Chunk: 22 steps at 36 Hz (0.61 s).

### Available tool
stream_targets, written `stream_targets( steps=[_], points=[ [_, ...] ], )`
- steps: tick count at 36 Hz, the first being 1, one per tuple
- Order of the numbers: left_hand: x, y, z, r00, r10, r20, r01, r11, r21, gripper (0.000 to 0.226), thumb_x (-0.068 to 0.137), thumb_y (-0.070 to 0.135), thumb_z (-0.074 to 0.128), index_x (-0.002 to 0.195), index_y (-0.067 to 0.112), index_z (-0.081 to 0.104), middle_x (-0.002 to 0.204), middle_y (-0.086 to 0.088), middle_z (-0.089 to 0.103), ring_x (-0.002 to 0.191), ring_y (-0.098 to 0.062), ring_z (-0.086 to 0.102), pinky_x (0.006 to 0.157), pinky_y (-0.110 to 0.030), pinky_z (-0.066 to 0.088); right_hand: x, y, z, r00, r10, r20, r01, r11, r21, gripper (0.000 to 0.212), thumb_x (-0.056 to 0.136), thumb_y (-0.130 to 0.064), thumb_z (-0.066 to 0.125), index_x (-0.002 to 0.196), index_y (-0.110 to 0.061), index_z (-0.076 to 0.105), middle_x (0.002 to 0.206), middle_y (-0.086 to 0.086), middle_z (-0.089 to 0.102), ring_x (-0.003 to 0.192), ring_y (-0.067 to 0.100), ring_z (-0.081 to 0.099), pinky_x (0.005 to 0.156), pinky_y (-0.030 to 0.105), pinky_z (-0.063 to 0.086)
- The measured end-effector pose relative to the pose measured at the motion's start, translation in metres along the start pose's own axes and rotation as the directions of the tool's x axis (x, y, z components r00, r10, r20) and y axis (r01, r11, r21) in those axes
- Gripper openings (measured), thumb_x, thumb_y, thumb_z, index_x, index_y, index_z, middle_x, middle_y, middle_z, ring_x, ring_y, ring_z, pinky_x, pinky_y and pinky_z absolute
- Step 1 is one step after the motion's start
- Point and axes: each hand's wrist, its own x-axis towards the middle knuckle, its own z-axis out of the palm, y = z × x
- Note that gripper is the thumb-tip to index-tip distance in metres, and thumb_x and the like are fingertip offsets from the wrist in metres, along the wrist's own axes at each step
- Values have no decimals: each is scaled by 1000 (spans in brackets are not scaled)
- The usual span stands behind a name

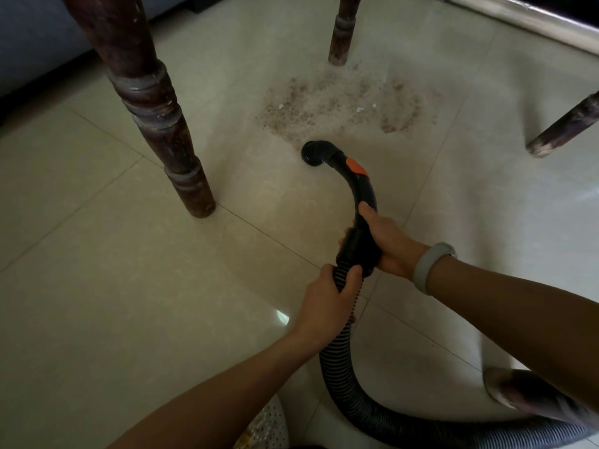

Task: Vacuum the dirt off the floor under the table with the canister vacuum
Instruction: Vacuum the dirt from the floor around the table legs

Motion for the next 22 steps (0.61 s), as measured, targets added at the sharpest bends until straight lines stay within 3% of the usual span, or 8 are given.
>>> stream_targets(
  steps=[8,12,19,22],
  points=[
    [13,4,-5,1000,11,2,-11,999,-34,33,95,46,47,91,14,48,71,-4,61,46,-13,60,48,-25,51,10,-8,8,999,-18,-33,18,1000,2,40,99,-40,45,110,-2,48,80,12,59,71,26,63,61,35,53],
    [22,9,-8,1000,16,0,-16,1000,-18,36,95,47,47,95,11,50,72,-5,62,44,-12,59,49,-26,52,18,-13,8,999,-15,-32,16,999,28,43,99,-41,44,115,-1,46,82,12,60,74,27,63,64,36,53],
    [42,19,-14,999,27,-19,-26,999,23,37,95,47,46,91,10,48,72,-6,61,43,-13,58,43,-24,50,33,-26,9,1000,-9,-21,11,997,79,37,99,-42,44,99,-5,49,81,11,58,72,26,63,63,37,53],
    [53,24,-16,1000,19,-22,-18,999,34,39,95,48,45,92,9,48,74,-7,62,42,-13,58,44,-25,51,41,-33,13,1000,-7,-30,9,996,89,42,98,-42,45,110,-3,48,83,12,59,73,26,64,62,37,53]
  ],
)
